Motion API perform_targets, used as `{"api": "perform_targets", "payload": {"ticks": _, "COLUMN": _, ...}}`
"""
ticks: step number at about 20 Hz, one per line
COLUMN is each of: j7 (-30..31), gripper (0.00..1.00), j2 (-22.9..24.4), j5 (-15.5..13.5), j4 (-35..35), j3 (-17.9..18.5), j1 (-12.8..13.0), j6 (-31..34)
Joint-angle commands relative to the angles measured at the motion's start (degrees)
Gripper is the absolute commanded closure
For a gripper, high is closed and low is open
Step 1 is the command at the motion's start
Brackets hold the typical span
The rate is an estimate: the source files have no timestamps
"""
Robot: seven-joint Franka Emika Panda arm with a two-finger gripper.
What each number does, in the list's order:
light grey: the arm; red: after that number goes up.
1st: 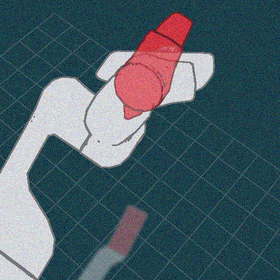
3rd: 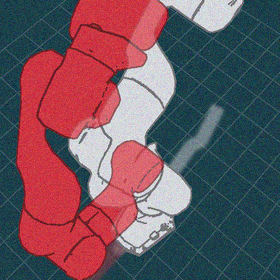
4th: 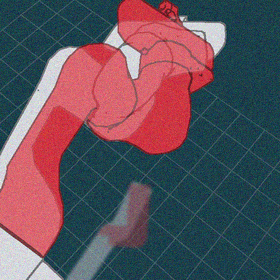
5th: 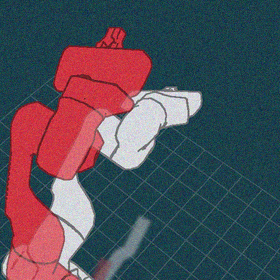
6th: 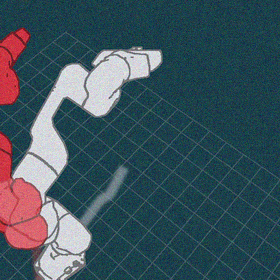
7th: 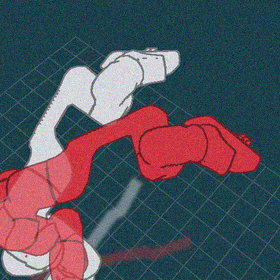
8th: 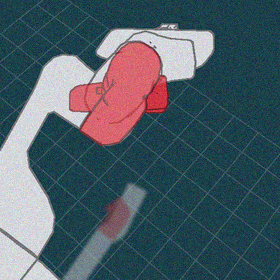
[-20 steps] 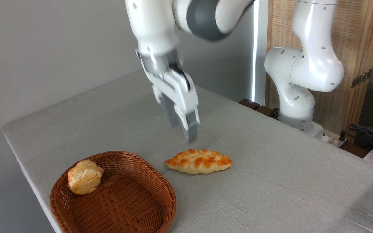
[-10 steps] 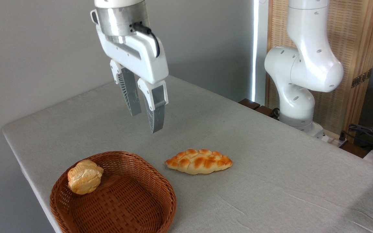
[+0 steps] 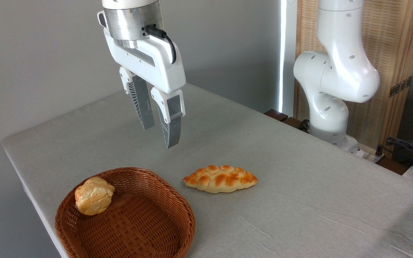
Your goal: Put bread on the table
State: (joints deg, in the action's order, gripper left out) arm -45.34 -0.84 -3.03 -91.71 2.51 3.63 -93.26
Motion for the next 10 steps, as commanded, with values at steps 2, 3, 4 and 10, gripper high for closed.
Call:
{"api": "perform_targets", "payload": {"ticks": 2, "j7": 1.39, "gripper": 0.0, "j2": -0.04, "j5": 0.48, "j4": 1.09, "j3": 0.74, "j1": 0.86, "j6": 1.68}}
{"api": "perform_targets", "payload": {"ticks": 3, "j7": 1.39, "gripper": 0.0, "j2": -0.04, "j5": 0.48, "j4": 1.09, "j3": 0.74, "j1": 0.86, "j6": 1.68}}
{"api": "perform_targets", "payload": {"ticks": 4, "j7": 1.3, "gripper": 0.0, "j2": -0.04, "j5": 0.39, "j4": 1.09, "j3": 0.74, "j1": 0.86, "j6": 1.68}}
{"api": "perform_targets", "payload": {"ticks": 10, "j7": 0.78, "gripper": 0.0, "j2": -0.04, "j5": 0.56, "j4": 1.01, "j3": -1.18, "j1": 0.15, "j6": 1.41}}
